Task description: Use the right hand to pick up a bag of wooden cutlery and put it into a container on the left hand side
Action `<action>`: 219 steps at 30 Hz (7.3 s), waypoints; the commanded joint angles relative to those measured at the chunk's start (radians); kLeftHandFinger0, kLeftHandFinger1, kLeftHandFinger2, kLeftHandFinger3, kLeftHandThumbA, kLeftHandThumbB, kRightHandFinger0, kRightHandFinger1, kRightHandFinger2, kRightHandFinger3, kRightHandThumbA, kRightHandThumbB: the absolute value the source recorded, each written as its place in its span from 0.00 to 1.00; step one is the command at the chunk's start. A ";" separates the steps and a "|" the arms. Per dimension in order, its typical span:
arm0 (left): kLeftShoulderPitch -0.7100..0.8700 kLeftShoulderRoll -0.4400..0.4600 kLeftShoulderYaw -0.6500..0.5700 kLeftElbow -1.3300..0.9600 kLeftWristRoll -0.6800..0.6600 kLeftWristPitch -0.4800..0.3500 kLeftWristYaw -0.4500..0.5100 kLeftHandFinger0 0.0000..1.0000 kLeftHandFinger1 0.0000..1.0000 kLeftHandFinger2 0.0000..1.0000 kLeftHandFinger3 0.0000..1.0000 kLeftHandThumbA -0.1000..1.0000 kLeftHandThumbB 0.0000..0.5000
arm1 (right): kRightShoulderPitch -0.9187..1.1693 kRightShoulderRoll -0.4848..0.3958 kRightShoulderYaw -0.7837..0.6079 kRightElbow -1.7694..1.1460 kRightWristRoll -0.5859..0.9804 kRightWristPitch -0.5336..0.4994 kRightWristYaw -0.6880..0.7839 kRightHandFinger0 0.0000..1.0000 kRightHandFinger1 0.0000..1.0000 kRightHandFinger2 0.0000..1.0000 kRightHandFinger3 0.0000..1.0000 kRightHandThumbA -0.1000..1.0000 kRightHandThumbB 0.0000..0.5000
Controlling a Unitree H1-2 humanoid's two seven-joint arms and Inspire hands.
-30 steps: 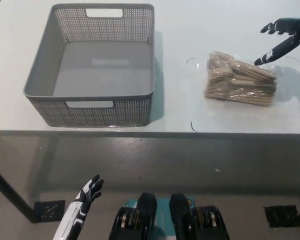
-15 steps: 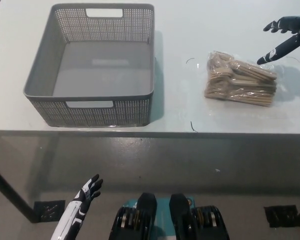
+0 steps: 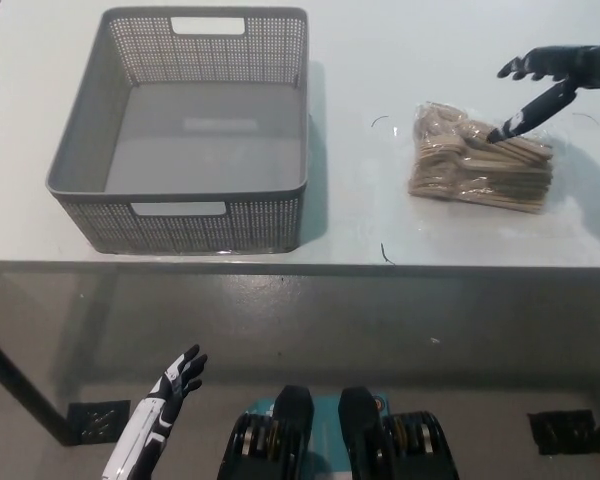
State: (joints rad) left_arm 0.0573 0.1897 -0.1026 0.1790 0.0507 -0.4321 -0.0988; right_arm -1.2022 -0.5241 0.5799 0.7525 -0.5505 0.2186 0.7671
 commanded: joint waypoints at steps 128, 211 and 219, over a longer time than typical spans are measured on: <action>-0.008 0.047 -0.027 -0.013 -0.003 -0.038 -0.034 1.00 1.00 1.00 1.00 1.00 0.76 | -0.185 0.341 -0.340 0.267 0.089 -0.417 -0.771 0.00 0.42 0.80 0.90 0.00 0.34; 0.001 0.037 -0.016 0.004 0.029 -0.038 -0.021 1.00 1.00 1.00 1.00 0.96 0.72 | 0.939 0.441 -0.614 -1.011 0.587 -0.292 -0.617 1.00 1.00 1.00 1.00 1.00 0.70; -0.006 0.023 -0.011 0.015 0.024 -0.038 -0.015 1.00 1.00 1.00 1.00 0.98 0.72 | 1.152 0.438 -0.619 -0.909 0.749 -0.393 -0.538 1.00 1.00 1.00 1.00 1.00 0.60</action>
State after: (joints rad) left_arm 0.0617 0.2174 -0.1319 0.1938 0.0780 -0.4311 -0.1348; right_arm -0.1223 -0.0764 -0.0203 -0.1636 -0.0199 -0.0359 0.1449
